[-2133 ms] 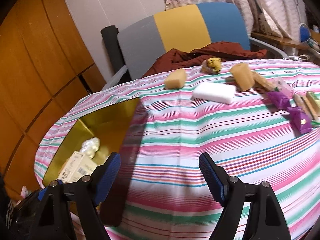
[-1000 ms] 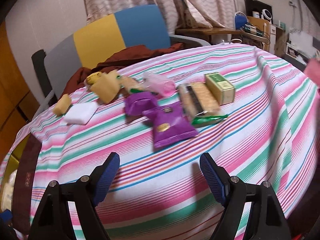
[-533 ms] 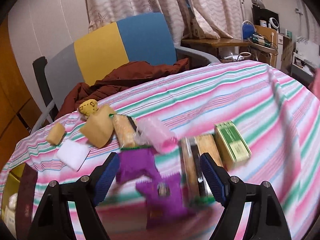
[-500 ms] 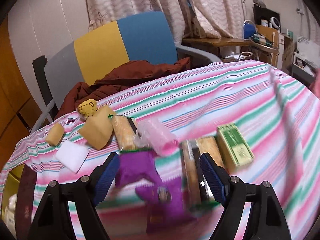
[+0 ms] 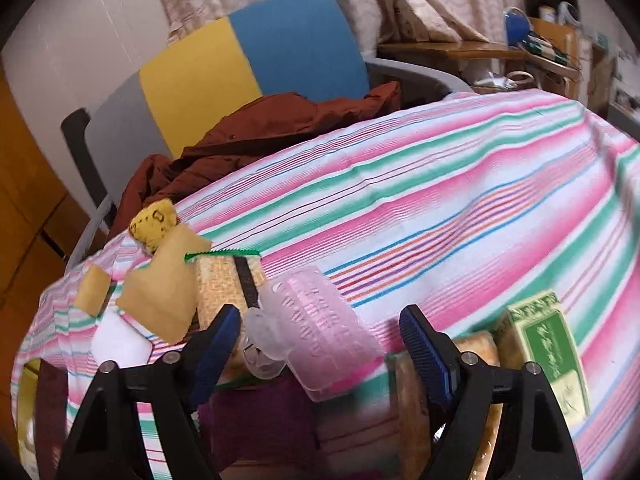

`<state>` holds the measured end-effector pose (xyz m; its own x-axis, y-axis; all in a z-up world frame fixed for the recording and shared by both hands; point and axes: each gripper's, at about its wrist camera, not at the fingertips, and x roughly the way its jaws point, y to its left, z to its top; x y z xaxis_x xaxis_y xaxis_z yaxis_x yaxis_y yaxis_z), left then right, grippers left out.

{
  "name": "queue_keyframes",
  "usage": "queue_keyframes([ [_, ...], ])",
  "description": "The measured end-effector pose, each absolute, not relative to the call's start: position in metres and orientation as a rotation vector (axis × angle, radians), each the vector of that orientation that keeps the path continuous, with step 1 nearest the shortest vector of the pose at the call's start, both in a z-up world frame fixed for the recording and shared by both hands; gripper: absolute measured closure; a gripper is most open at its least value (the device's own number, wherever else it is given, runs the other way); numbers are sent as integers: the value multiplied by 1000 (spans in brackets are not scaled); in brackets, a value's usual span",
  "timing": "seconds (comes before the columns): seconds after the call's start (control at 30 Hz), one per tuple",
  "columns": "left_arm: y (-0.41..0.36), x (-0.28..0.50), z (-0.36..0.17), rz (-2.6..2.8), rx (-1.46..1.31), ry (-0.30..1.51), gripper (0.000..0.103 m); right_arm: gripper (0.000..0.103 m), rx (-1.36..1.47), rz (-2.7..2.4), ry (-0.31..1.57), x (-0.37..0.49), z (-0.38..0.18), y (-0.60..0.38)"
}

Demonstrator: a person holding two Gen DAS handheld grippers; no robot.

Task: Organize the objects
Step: 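Grasp the pink hair-roller case with the right tool, then grasp the white eraser sponge with the left tool while the right tool holds the roller case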

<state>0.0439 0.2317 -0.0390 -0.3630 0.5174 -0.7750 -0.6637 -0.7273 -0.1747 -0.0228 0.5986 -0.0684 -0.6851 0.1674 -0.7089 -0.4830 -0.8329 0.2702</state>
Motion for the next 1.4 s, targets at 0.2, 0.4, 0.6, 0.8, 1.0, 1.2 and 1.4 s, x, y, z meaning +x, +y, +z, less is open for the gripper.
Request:
queue_keyframes([
  [0.2,257,20,-40,2109,-1152,197,37,37,-952,2531,619,-17,-71,594],
  [0.4,286,-14,-44,2141,-1177,168,33,37,-782,2469,593,7,-62,593],
  [0.6,325,-64,-51,2234,-1160,248,29,37,-722,2452,511,10,-55,585],
  [0.8,362,-111,-63,2255,-1117,362,19,37,-707,2462,486,11,-54,583],
  [1.0,375,-141,-73,2233,-1171,321,8,37,-691,2449,538,15,-58,590],
  [1.2,389,-147,-79,2183,-1195,281,5,37,-677,2446,573,19,-60,593],
  [1.4,408,-131,-85,2200,-1100,349,21,37,-661,2441,568,21,-59,592],
])
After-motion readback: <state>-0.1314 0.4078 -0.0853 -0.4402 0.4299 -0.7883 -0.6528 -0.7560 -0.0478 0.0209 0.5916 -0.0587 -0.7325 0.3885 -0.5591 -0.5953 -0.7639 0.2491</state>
